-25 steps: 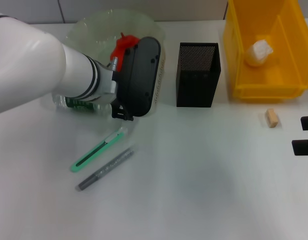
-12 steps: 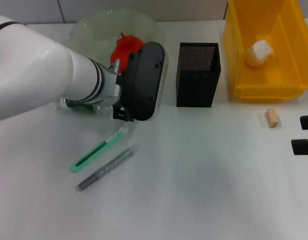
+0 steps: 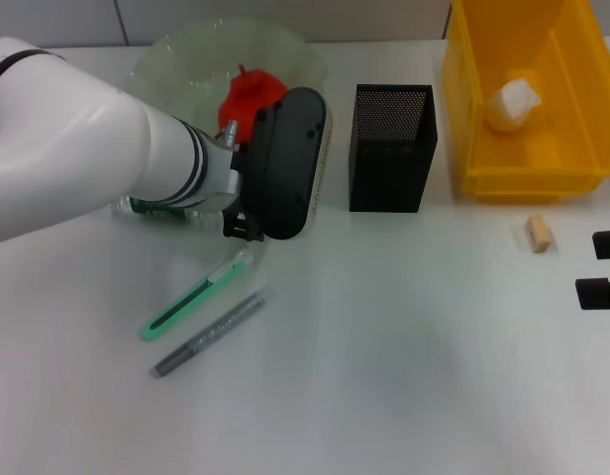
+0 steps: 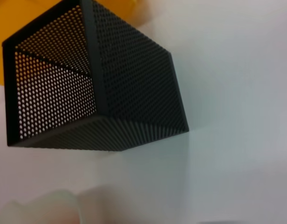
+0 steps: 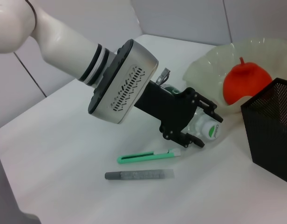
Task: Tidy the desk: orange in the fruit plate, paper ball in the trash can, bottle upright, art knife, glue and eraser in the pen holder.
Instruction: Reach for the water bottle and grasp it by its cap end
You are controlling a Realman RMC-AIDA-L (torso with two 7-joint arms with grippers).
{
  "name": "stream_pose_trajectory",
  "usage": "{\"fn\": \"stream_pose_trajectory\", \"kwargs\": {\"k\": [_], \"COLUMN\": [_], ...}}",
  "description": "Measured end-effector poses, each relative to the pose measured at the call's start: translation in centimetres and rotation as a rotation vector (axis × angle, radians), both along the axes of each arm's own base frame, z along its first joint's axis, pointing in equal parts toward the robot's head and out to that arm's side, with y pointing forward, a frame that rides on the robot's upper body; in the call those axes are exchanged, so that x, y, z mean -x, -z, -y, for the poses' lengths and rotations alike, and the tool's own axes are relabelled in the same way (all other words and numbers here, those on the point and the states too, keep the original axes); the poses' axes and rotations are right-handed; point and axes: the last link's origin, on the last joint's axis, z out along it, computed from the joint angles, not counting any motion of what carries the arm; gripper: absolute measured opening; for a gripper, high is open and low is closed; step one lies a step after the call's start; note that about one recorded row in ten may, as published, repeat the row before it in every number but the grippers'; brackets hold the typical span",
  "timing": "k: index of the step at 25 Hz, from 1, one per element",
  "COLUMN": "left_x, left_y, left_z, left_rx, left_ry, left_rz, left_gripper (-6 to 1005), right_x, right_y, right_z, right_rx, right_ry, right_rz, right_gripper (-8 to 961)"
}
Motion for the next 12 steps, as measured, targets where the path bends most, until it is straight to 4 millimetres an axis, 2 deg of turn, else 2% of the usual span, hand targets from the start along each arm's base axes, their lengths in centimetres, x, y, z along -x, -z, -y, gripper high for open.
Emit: {"fn": "stream_pose_trajectory", "kwargs": {"k": [12], "left_x": [0.28], "left_y": [0.25], "left_z": [-0.18], "left_rx": [-0.015], "left_ry": [0.013], "left_rz": [0.009], "left_gripper": [568], "right_x": [-0.09], "right_y": [0.08], "right_z": [0.02], "right_rx": [0.004], "right_ry": [0.006], "right_rz": [-0.004], "right_gripper": [756]}}
